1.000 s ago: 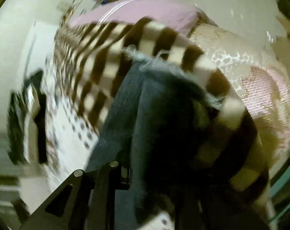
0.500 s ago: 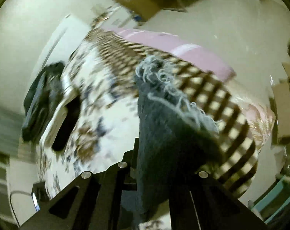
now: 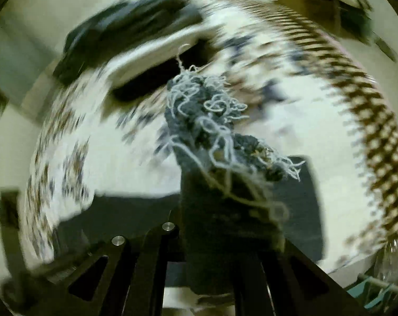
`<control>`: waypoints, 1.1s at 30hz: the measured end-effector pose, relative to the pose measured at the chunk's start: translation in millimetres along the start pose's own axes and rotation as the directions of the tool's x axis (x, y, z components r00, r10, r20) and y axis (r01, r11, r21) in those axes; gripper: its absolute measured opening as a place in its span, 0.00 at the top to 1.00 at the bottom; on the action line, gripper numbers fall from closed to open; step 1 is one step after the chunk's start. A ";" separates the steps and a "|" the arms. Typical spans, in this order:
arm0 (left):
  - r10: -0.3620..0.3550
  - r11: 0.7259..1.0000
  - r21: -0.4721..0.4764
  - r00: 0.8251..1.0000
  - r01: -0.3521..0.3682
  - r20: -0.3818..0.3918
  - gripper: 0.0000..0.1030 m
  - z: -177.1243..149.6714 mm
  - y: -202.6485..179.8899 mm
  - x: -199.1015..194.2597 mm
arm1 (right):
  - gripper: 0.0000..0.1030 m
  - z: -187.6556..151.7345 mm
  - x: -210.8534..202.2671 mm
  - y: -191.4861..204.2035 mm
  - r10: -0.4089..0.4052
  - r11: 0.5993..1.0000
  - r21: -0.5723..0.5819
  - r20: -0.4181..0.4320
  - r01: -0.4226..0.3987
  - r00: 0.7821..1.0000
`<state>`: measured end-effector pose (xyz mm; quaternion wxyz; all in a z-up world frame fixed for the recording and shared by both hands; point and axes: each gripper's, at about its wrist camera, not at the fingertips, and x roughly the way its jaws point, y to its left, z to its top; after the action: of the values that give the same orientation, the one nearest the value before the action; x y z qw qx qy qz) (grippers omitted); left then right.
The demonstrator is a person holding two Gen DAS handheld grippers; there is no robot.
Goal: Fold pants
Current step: 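Fold the hem toward the waistband with the right gripper and release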
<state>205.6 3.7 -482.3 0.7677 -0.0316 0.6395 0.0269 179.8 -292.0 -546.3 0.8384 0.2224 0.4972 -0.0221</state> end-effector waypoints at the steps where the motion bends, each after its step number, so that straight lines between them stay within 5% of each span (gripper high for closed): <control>1: -0.012 1.000 -0.018 1.000 0.012 0.013 0.11 1.2 13.0 -0.7 | 0.93 -12.5 13.7 21.4 0.001 0.999 -0.043 -0.028 -0.002 1.000; 3: -0.030 0.999 -0.041 0.999 0.031 0.030 0.11 3.1 34.9 0.2 | 0.89 -36.4 47.4 49.6 0.011 0.996 -0.092 -0.133 -0.024 0.991; 6: -0.051 0.997 -0.052 0.999 0.051 0.014 0.11 5.9 52.8 8.4 | 0.76 -71.1 93.6 77.2 0.037 0.988 -0.128 -0.339 -0.085 0.940; 8: -0.088 0.995 -0.052 0.996 0.088 0.008 0.11 7.3 54.8 11.9 | 0.55 -82.2 91.6 82.6 0.062 0.986 -0.122 -0.348 -0.111 0.935; 11: -0.164 0.986 -0.043 0.986 0.162 -0.030 0.11 10.4 41.3 23.9 | 0.39 -83.1 67.6 67.2 0.113 0.990 -0.045 -0.314 -0.133 0.943; 16: -0.325 0.943 -0.131 0.932 0.306 -0.158 0.11 8.3 13.3 53.0 | 0.36 -86.3 34.9 16.6 0.044 0.999 0.024 -0.268 -0.039 0.962; 18: -0.348 0.932 -0.166 0.922 0.322 -0.167 0.11 5.1 12.5 55.7 | 0.34 -82.0 31.7 -0.5 0.084 0.996 0.057 -0.289 -0.071 0.954; 22: -0.335 0.931 -0.204 0.929 0.301 -0.158 0.11 2.1 25.4 51.5 | 0.29 -80.7 37.6 1.8 0.194 0.981 0.050 -0.368 -0.190 0.909; 30: -0.303 0.946 -0.200 0.916 0.256 -0.262 0.12 -5.8 13.1 105.9 | 0.28 -75.0 54.2 -19.8 0.176 0.983 0.112 -0.353 -0.145 0.919; 33: -0.233 0.971 -0.121 0.932 0.207 -0.279 0.26 -7.8 -3.7 124.2 | 0.28 -70.1 60.8 -24.7 0.144 0.988 0.100 -0.351 -0.116 0.925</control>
<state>220.7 -0.5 -605.8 0.6612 -0.1411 0.7360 -0.0354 146.3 -275.4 -634.7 0.7243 0.2876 0.6242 0.0550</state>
